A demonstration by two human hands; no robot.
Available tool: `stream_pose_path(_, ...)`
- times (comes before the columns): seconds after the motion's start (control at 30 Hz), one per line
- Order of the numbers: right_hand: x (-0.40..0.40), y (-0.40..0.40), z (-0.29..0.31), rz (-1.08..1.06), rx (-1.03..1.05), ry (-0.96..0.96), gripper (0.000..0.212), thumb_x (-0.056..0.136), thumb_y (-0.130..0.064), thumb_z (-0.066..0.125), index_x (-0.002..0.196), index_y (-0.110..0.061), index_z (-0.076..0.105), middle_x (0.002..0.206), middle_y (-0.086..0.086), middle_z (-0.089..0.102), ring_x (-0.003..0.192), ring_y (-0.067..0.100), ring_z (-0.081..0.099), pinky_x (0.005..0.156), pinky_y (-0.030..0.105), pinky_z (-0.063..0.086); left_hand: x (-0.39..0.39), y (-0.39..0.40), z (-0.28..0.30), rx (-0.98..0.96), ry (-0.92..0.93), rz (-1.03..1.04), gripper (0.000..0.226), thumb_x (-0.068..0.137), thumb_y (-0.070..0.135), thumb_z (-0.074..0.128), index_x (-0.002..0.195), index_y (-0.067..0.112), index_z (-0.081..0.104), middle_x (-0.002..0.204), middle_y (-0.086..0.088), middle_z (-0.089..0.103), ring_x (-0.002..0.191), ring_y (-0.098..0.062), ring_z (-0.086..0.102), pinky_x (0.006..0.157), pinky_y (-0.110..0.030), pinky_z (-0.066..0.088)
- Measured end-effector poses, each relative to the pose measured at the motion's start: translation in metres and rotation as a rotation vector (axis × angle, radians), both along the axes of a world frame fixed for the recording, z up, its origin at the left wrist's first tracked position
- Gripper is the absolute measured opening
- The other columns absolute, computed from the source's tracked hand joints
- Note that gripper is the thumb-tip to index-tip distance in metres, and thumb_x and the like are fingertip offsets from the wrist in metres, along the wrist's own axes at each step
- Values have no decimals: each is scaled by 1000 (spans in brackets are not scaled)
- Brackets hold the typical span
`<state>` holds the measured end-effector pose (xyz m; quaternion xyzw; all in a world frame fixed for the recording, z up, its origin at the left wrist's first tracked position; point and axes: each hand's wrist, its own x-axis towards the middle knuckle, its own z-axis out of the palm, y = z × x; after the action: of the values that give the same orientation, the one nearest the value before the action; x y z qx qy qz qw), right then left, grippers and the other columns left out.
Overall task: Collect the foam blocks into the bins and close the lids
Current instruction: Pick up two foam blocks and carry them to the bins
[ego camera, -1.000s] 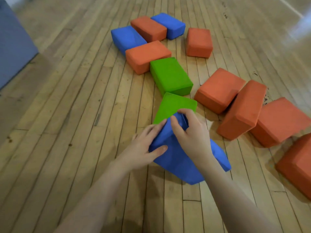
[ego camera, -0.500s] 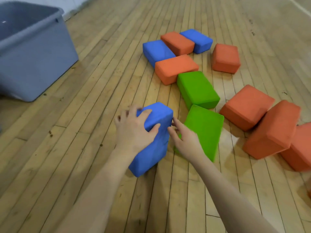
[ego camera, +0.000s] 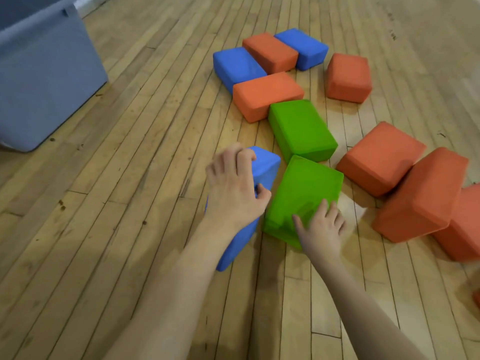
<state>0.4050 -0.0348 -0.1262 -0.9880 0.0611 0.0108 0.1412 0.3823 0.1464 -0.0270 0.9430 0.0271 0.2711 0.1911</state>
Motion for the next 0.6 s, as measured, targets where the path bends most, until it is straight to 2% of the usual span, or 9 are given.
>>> stream_pose_path(0.07,0,-8,-7,-72,-11,59,101,78,-63,59,143,5,22,150,25,22,136,40,23,109,49,17,0,-12,-11,50,-32,-9,44,67,27,58,106,14,41,119,-14,50,111,-30,43,83,-49,44)
stream_pose_path(0.13,2,-13,-13,-137,19,124,109,75,-72,54,144,5,20,152,24,17,139,38,19,110,48,16,0,-16,-21,127,-21,34,53,73,29,61,121,17,44,135,-16,36,127,-37,35,92,-60,38)
stream_pose_path(0.2,2,-16,-19,-188,92,148,112,71,-76,53,143,3,20,151,23,18,137,39,21,108,50,20,1,-19,-23,112,48,94,70,75,34,58,139,23,32,142,-16,22,129,-45,31,97,-63,33)
stream_pose_path(0.27,2,-17,-24,-214,218,144,114,68,-73,59,144,0,17,152,20,17,136,39,24,107,53,21,3,-24,-21,69,91,98,86,70,35,57,145,18,18,146,-18,22,125,-45,38,95,-59,38)
stream_pose_path(0.37,5,-18,-26,-232,389,117,111,68,-61,70,145,-3,15,154,16,11,136,40,23,109,55,20,2,-27,-28,18,83,28,88,67,28,60,141,7,17,150,-24,21,131,-43,34,97,-56,38)
stream_pose_path(0.43,4,-18,-27,-209,442,60,107,69,-57,71,146,-6,17,155,13,10,135,39,24,108,55,19,-3,-23,-36,13,92,48,83,72,30,60,140,11,19,150,-29,14,133,-45,30,99,-55,36)
stream_pose_path(0.5,0,-18,-27,-169,543,9,102,71,-53,73,146,-11,18,155,9,10,137,34,22,109,53,21,-11,-18,-42,25,171,104,86,76,38,59,146,20,13,150,-31,12,127,-45,35,95,-51,40)
stream_pose_path(0.6,-3,-17,-21,-144,758,-52,95,75,-41,75,148,-18,18,151,8,18,137,26,25,108,36,28,-17,-16,-45,42,221,119,91,75,40,63,148,24,11,147,-29,22,121,-43,41,84,-46,49)
